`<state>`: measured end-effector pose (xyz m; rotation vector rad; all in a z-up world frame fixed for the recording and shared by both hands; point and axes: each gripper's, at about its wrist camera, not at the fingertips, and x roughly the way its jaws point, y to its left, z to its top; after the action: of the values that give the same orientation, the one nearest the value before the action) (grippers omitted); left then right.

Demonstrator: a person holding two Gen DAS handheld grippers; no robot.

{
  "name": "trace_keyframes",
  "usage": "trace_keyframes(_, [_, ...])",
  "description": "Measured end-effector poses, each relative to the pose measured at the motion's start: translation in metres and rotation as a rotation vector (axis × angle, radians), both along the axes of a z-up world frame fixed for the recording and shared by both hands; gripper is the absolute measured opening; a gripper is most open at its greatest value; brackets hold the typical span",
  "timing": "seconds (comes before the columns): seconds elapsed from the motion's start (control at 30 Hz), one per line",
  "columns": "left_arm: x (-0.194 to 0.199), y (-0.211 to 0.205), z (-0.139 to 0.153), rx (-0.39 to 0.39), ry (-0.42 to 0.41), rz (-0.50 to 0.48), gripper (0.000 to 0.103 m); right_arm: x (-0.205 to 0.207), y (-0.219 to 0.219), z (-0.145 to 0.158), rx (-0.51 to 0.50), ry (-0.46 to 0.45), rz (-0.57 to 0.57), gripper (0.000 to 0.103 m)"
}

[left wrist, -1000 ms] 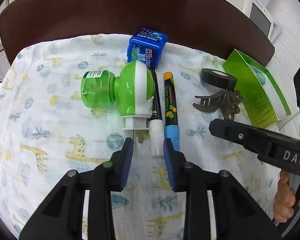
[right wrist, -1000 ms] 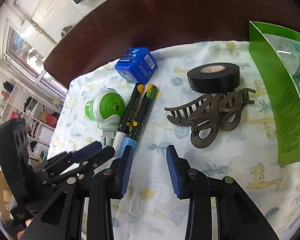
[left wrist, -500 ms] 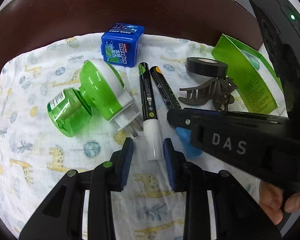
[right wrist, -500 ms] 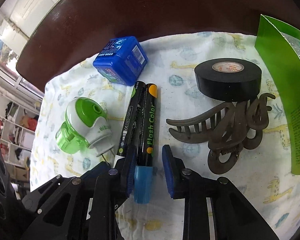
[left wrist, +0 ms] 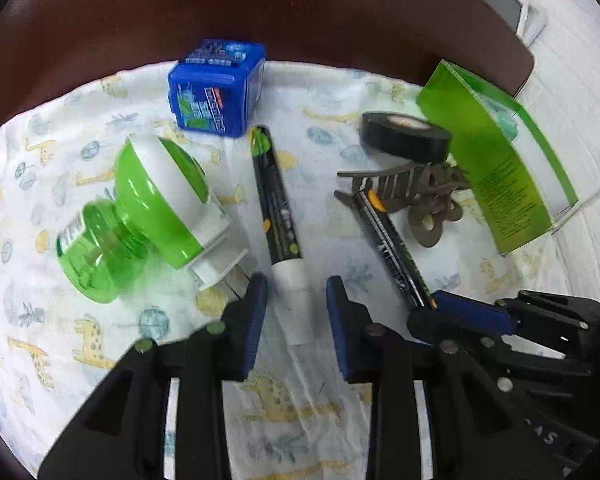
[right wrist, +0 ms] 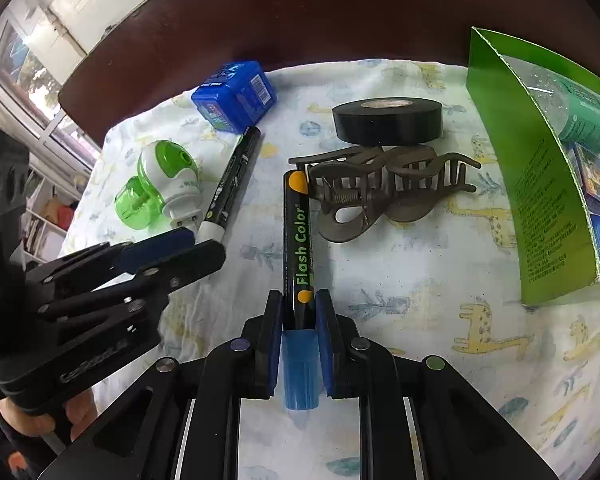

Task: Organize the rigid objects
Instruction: 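Grasp the blue-capped Flash Color marker with the right gripper while the left gripper grasps the white-capped marker, then carry both markers into the green-rimmed box and open both grippers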

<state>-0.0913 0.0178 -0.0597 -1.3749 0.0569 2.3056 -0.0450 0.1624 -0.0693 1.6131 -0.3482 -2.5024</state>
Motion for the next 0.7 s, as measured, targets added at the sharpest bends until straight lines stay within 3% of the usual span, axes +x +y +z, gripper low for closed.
trace_keyframes(0.07, [0.001,0.005,-0.002,-0.03,0.01,-0.008,0.024,0.002,0.001,-0.004,-0.009,-0.018,0.003,0.018])
trace_keyframes(0.17, [0.009,0.002,-0.003,-0.015,-0.025,-0.032,0.016,0.005,-0.004,-0.007,0.014,-0.001,0.014,0.018])
trace_keyframes(0.37, [0.046,-0.009,-0.001,-0.07,-0.041,-0.046,0.016,0.002,-0.007,-0.005,0.068,0.019,0.028,0.02])
trace_keyframes(0.43, [0.045,-0.005,0.001,-0.086,-0.034,-0.046,0.021,-0.001,-0.007,-0.006,0.076,0.039,0.034,0.02])
trace_keyframes(0.47, [0.042,-0.002,0.002,-0.101,-0.023,-0.038,0.03,-0.002,-0.008,-0.006,0.084,0.047,0.038,0.02])
trace_keyframes(0.53, [0.031,0.006,0.001,-0.116,-0.009,-0.025,0.039,-0.003,-0.013,-0.006,0.122,0.062,0.059,0.02])
trace_keyframes(0.63, [0.021,0.017,-0.006,-0.161,0.024,-0.035,0.033,-0.001,-0.014,-0.006,0.147,0.067,0.055,0.018])
trace_keyframes(0.67, [0.022,0.015,-0.004,-0.155,0.019,-0.046,0.014,0.0,-0.009,-0.005,0.115,0.06,0.051,0.018])
trace_keyframes(0.7, [0.022,0.014,-0.003,-0.134,-0.001,-0.055,0.014,0.003,-0.004,-0.005,0.073,0.047,0.051,0.018])
